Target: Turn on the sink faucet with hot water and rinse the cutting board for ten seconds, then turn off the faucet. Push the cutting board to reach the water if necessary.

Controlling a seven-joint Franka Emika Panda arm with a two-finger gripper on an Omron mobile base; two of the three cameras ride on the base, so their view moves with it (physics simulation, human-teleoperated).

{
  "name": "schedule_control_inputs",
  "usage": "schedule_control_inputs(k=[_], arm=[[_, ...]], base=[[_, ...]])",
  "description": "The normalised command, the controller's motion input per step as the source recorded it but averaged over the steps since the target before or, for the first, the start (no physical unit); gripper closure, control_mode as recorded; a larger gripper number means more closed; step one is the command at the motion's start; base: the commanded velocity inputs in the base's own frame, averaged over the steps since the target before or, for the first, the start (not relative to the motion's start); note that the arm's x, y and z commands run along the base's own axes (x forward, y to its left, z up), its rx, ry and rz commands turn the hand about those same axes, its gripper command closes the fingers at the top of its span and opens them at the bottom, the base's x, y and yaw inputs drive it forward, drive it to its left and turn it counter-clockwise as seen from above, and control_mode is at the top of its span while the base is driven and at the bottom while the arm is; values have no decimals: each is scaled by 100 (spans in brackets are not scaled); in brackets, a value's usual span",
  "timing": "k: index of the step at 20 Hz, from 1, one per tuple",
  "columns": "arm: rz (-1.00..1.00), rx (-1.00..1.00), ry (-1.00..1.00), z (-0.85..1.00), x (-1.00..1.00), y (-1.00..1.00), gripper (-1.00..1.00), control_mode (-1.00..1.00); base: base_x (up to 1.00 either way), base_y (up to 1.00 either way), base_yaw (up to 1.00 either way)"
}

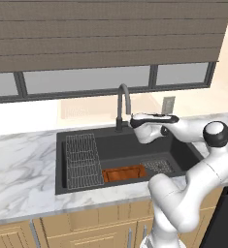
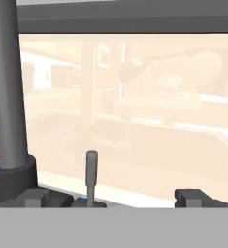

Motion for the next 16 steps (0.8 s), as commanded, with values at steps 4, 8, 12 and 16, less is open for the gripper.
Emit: schedule_control_inputs(k=[4,8,12,16], arm=[[0,0,0,-3,6,15,-100,-100],[0,0,0,0,3,8,-100,-100],[0,0,0,0,5,6,-100,-100],[-2,0,0,0,11,3,-100,-100]], base=[[0,0,0],[0,0,0],[0,0,0],[0,0,0]])
